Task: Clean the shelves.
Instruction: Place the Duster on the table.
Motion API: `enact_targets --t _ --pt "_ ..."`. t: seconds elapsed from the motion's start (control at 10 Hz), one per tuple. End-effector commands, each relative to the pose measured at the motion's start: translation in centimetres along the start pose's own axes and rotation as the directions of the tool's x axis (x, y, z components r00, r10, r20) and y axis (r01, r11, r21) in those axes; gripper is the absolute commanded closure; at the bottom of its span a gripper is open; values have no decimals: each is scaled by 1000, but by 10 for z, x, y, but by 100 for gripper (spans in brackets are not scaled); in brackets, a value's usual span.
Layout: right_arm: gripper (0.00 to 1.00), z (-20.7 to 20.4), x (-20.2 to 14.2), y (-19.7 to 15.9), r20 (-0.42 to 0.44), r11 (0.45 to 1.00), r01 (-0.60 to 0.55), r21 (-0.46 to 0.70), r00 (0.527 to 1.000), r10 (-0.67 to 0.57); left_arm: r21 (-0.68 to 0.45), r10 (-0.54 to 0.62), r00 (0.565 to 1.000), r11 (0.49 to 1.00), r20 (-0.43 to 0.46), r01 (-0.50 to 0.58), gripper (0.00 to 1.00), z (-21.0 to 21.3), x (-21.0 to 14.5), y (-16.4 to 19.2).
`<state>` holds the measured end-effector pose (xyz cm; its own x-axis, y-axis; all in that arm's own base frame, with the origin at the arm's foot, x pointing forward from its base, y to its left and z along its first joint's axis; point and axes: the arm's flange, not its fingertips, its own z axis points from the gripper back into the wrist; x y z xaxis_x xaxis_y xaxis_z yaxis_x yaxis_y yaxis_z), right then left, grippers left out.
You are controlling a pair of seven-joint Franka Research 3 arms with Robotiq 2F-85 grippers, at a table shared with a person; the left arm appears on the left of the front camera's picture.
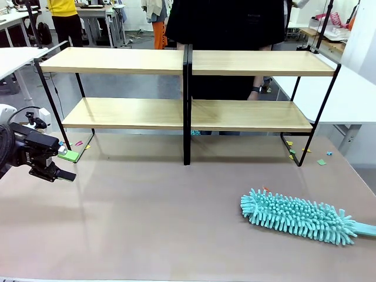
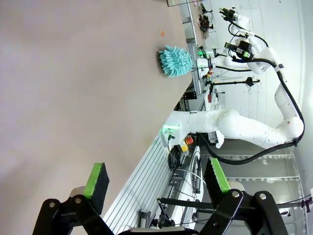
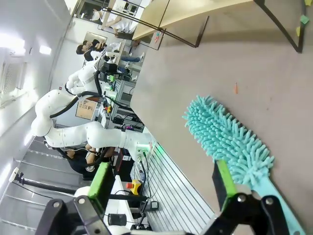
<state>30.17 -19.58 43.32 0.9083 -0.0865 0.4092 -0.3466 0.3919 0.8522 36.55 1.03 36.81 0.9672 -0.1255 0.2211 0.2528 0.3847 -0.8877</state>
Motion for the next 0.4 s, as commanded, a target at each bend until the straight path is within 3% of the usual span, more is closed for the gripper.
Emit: enact_targets --t 0.0,0.3 --pt "0 0 3 1 23 1000 -12 -3 1000 12 -11 -22 1000 1000 -7 22 0 1 -2 0" --pt "0 0 3 1 23 1000 -12 -3 1000 12 -11 -22 1000 1000 -7 22 0 1 -2 0"
